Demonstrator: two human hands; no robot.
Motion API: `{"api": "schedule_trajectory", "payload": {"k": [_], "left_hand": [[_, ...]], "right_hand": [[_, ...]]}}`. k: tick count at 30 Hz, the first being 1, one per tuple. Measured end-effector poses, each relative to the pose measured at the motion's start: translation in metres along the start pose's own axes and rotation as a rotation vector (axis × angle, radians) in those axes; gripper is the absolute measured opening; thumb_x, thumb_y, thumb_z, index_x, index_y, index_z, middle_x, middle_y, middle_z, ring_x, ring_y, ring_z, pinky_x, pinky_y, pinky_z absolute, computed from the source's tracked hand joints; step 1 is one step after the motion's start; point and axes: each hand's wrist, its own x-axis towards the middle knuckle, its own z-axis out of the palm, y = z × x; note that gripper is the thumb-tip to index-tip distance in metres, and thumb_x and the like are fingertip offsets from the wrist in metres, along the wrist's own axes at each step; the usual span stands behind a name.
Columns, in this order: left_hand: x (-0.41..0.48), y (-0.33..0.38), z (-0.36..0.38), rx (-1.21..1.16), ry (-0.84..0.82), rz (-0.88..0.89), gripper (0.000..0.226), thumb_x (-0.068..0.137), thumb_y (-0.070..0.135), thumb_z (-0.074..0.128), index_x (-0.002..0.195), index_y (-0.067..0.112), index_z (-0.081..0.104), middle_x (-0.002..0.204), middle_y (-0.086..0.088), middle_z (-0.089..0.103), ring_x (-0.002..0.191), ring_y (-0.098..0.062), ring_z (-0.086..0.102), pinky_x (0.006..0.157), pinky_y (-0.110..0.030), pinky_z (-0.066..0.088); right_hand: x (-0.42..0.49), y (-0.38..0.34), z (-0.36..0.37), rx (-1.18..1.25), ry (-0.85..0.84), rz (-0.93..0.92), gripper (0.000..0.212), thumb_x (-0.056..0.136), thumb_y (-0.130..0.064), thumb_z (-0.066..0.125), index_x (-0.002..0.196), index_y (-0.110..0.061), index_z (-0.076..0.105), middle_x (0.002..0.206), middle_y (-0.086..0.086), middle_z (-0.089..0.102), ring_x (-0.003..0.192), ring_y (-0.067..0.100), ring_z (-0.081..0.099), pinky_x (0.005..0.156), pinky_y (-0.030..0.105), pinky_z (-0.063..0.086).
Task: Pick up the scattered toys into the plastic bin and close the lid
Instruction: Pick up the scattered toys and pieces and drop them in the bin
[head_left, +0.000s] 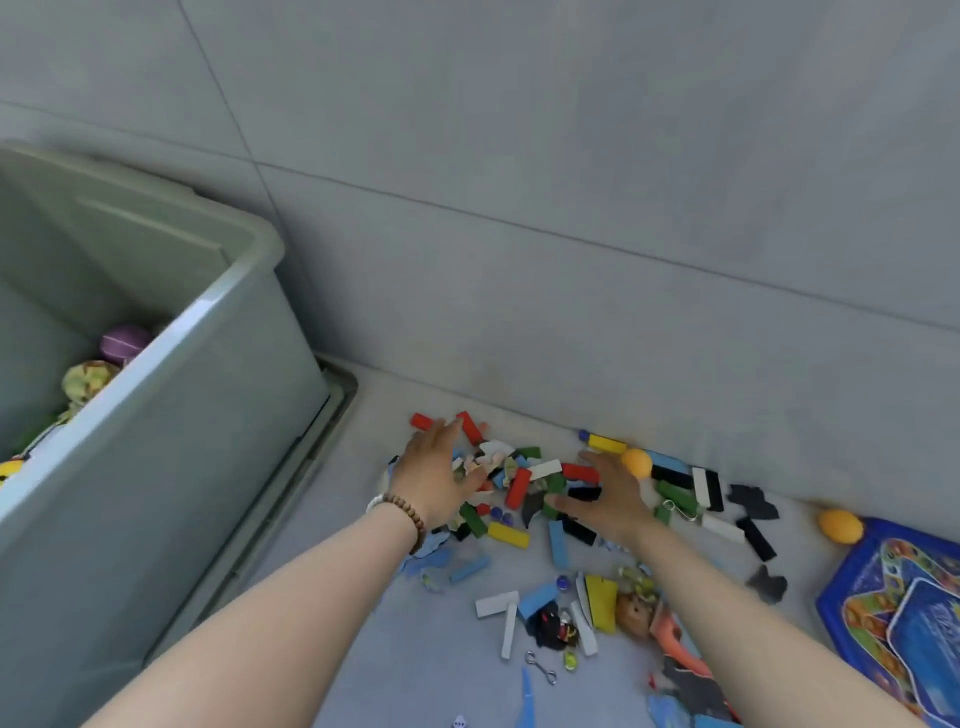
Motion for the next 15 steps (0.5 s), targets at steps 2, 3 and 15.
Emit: {"api": "schedule_trajectory", "payload": {"k": [2, 3, 15], "left_hand": [[0.013, -0.001, 0.016, -0.052, -0.091, -0.089, 0.081, 0.088, 0.056, 0.047, 0.15, 0.025, 0.006, 0.159, -0.003, 0.003, 0.146, -0.026, 0.008, 0.117, -0.04, 0.021], [0.019, -0.003, 0.021, -0.073, -0.132, -0.133, 0.082, 0.088, 0.058, 0.046, 0.15, 0.027, 0.003, 0.159, -0.004, -0.001, 0.146, -0.028, 0.007, 0.117, -0.041, 0.02], [0.053, -0.004, 0.042, -0.079, -0.167, -0.136, 0.103, 0.076, 0.058, 0.063, 0.149, 0.018, 0.003, 0.151, -0.006, 0.019, 0.132, -0.026, 0.038, 0.107, -0.039, 0.036]], "right_hand": [[0.011, 0.006, 0.005, 0.021, 0.006, 0.024, 0.092, 0.065, -0.056, 0.076, 0.141, -0.026, 0.034, 0.15, 0.001, 0.028, 0.138, 0.024, 0.028, 0.112, 0.044, 0.03], [0.015, 0.007, 0.007, 0.034, 0.011, 0.034, 0.095, 0.063, -0.06, 0.075, 0.142, -0.026, 0.033, 0.15, 0.001, 0.028, 0.139, 0.025, 0.026, 0.113, 0.044, 0.029], [0.035, -0.007, 0.032, 0.038, 0.005, 0.025, 0.085, 0.072, -0.052, 0.072, 0.141, -0.021, 0.033, 0.137, 0.009, 0.026, 0.133, 0.028, 0.023, 0.109, 0.034, 0.027]]}}
